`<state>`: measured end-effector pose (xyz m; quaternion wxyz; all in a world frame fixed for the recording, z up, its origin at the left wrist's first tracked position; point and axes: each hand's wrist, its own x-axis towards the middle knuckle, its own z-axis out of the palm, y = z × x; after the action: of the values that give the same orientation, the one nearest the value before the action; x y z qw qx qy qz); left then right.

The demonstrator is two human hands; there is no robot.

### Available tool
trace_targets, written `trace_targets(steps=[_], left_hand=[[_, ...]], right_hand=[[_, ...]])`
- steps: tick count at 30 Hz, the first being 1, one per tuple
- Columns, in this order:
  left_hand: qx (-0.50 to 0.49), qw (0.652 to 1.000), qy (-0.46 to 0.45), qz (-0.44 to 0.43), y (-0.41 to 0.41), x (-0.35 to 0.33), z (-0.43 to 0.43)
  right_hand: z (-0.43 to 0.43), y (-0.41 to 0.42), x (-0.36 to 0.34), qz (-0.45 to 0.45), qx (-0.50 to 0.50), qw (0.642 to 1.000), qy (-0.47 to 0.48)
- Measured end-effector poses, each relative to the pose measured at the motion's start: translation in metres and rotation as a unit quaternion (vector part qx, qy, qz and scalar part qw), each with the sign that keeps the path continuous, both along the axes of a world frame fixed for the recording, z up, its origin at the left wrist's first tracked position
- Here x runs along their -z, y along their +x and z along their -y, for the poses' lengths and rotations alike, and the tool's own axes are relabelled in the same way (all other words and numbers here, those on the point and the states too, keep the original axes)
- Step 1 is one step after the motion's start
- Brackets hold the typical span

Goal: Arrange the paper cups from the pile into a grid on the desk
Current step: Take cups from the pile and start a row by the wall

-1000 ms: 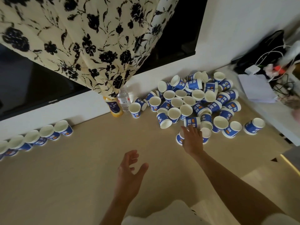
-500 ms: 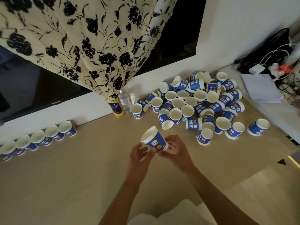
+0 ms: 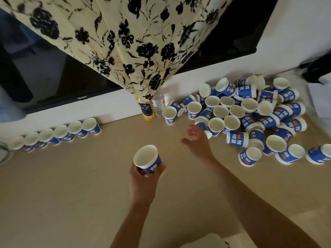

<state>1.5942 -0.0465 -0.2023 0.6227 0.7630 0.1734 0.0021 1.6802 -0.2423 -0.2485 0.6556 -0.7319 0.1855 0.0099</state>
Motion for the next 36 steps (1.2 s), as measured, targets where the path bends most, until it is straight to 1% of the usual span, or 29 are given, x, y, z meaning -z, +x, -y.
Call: trace_targets(steps=[3, 5, 6, 8, 10, 13, 16, 19, 21, 24, 26, 28, 31, 34, 36], left_hand=[[-0.010, 1.000, 0.011, 0.008, -0.010, 0.005, -0.016], [-0.023, 0.999, 0.023, 0.009, -0.015, 0.011, -0.026], [-0.031, 0.999, 0.029, 0.010, -0.019, 0.012, -0.030], [-0.043, 0.998, 0.038, 0.022, -0.022, 0.011, -0.038], [-0.043, 0.998, 0.036, 0.028, -0.025, 0.010, -0.045], [-0.035, 0.997, 0.037, 0.053, -0.029, 0.014, -0.056], [-0.049, 0.996, 0.044, 0.064, -0.030, 0.020, -0.065], [-0.065, 0.996, 0.031, 0.061, -0.030, 0.025, -0.070], [-0.057, 0.996, 0.023, 0.058, -0.032, 0.027, -0.073], [-0.057, 0.996, 0.032, 0.053, -0.034, 0.031, -0.082], [-0.066, 0.996, 0.044, 0.043, -0.033, 0.034, -0.091], [-0.082, 0.995, 0.044, 0.029, -0.032, 0.036, -0.101], [-0.113, 0.992, 0.048, 0.024, -0.028, 0.044, -0.119], [-0.140, 0.986, 0.082, 0.041, -0.021, 0.052, -0.142], [-0.150, 0.984, 0.077, 0.050, -0.017, 0.056, -0.159]], right_hand=[[-0.010, 0.065, 0.019, -0.010, 0.008, 0.988, -0.153], [-0.019, 0.102, 0.037, -0.021, -0.010, 0.959, -0.282], [-0.024, 0.115, 0.045, -0.034, -0.018, 0.945, -0.325], [-0.033, 0.133, 0.053, -0.059, -0.035, 0.935, -0.347], [-0.037, 0.148, 0.060, -0.067, -0.041, 0.928, -0.364], [-0.038, 0.167, 0.074, -0.074, -0.053, 0.908, -0.409], [-0.042, 0.179, 0.083, -0.069, -0.062, 0.893, -0.441], [-0.046, 0.185, 0.089, -0.063, -0.068, 0.878, -0.470], [-0.049, 0.185, 0.093, -0.056, -0.061, 0.881, -0.467], [-0.053, 0.169, 0.093, -0.048, -0.021, 0.905, -0.422], [-0.062, 0.147, 0.093, -0.022, 0.016, 0.932, -0.361], [-0.076, 0.122, 0.087, 0.015, 0.035, 0.959, -0.280], [-0.099, 0.092, 0.075, 0.029, 0.007, 0.980, -0.197], [-0.133, 0.079, 0.066, 0.041, -0.046, 0.985, -0.161], [-0.161, 0.079, 0.063, 0.057, -0.071, 0.985, -0.144]])
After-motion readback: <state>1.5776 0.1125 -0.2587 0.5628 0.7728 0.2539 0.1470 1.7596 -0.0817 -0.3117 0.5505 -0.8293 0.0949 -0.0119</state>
